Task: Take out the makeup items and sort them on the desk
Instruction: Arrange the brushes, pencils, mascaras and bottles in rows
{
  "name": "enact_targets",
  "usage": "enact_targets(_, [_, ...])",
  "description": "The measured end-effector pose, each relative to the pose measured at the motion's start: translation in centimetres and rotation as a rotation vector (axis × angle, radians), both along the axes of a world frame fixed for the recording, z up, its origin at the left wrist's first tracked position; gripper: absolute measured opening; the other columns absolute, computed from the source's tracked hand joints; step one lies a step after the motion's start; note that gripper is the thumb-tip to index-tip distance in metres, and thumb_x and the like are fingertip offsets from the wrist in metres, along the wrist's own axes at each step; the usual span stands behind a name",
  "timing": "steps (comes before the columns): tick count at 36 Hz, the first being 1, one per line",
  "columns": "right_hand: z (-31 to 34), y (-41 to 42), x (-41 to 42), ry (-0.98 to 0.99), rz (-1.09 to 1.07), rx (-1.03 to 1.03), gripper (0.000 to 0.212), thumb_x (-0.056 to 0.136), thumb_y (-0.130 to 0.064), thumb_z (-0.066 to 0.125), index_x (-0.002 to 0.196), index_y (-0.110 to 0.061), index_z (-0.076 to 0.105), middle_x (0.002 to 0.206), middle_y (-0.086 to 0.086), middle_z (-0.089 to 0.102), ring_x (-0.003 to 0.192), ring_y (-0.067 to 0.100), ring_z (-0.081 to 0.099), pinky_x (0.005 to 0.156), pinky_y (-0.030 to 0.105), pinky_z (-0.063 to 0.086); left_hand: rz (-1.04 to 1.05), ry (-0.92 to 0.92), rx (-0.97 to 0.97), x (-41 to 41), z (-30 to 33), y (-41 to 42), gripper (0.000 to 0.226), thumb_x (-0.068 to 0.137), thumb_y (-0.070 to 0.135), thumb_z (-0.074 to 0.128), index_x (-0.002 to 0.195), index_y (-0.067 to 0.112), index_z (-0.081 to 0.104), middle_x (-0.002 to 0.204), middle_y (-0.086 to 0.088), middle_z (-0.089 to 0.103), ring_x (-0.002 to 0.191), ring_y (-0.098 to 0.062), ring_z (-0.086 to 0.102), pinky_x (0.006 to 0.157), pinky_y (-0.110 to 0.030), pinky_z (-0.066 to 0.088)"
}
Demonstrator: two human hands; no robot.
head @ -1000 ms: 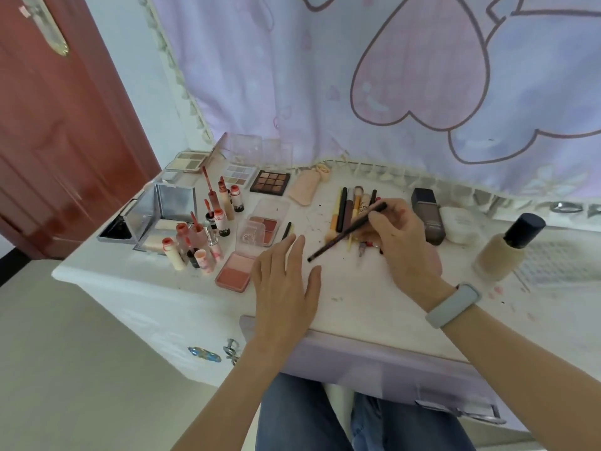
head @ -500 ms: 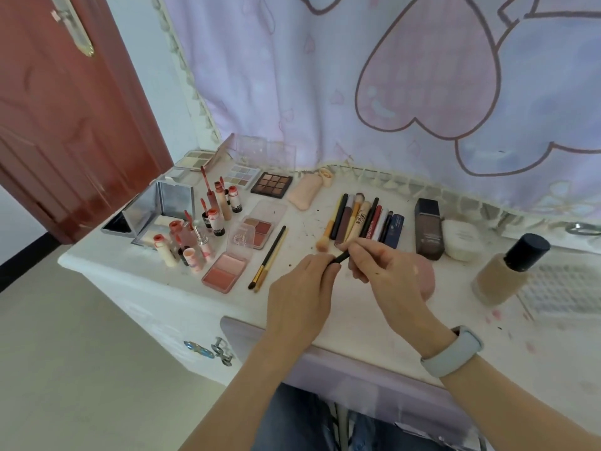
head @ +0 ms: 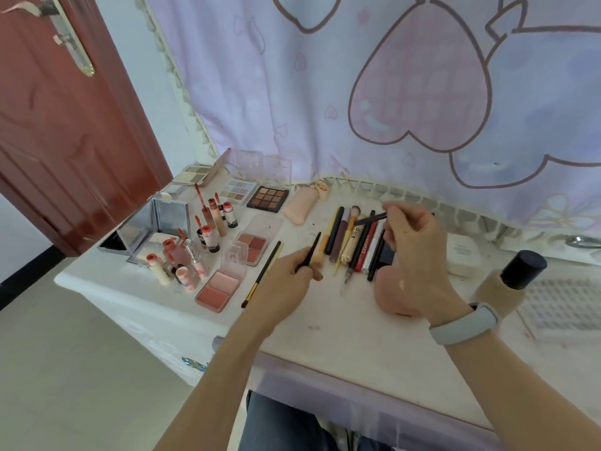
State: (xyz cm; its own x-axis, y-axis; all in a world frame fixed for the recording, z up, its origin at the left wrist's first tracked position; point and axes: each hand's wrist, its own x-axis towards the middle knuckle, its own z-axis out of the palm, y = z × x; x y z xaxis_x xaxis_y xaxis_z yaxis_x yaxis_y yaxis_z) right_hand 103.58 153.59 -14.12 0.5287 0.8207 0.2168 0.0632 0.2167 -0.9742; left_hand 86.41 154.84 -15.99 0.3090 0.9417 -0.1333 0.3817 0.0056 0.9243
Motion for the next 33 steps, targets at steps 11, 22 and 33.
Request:
enact_targets(11, [-2.2, 3.8, 0.9, -0.321, -0.080, -0.249, 0.006, 0.089, -0.017, 0.060, 0.094, -0.015, 0.057, 0.083, -0.012, 0.055, 0.080, 0.007, 0.056, 0.072, 0.019, 0.044, 0.212, 0.322, 0.127, 4.3, 0.0, 8.7, 0.043, 0.088, -0.002, 0.046, 0.130, 0.004, 0.052, 0.115, -0.014, 0.060, 0.095, -0.027, 0.060, 0.079, -0.031, 0.051])
enact_targets(22, [-3.0, 5.8, 1.3, -0.507, -0.006, -0.357, 0.008, 0.092, -0.018, 0.052, 0.093, -0.017, 0.059, 0.082, -0.010, 0.057, 0.077, 0.009, 0.055, 0.070, 0.025, 0.044, 0.222, 0.583, 0.321, 6.4, -1.5, 10.2, 0.022, 0.093, 0.019, 0.054, 0.110, 0.008, 0.062, 0.105, -0.010, 0.065, 0.095, -0.026, 0.060, 0.068, -0.028, 0.039])
enact_targets(33, [-4.1, 8.5, -0.6, -0.851, 0.078, -0.443, 0.014, 0.092, -0.017, 0.047, 0.093, -0.009, 0.058, 0.091, 0.005, 0.063, 0.085, 0.023, 0.056, 0.076, 0.039, 0.047, 0.146, 0.754, 0.410, 3.6, -3.1, 9.5, 0.032, 0.094, 0.029, 0.050, 0.124, 0.024, 0.060, 0.119, -0.002, 0.062, 0.113, -0.023, 0.052, 0.095, -0.039, 0.033])
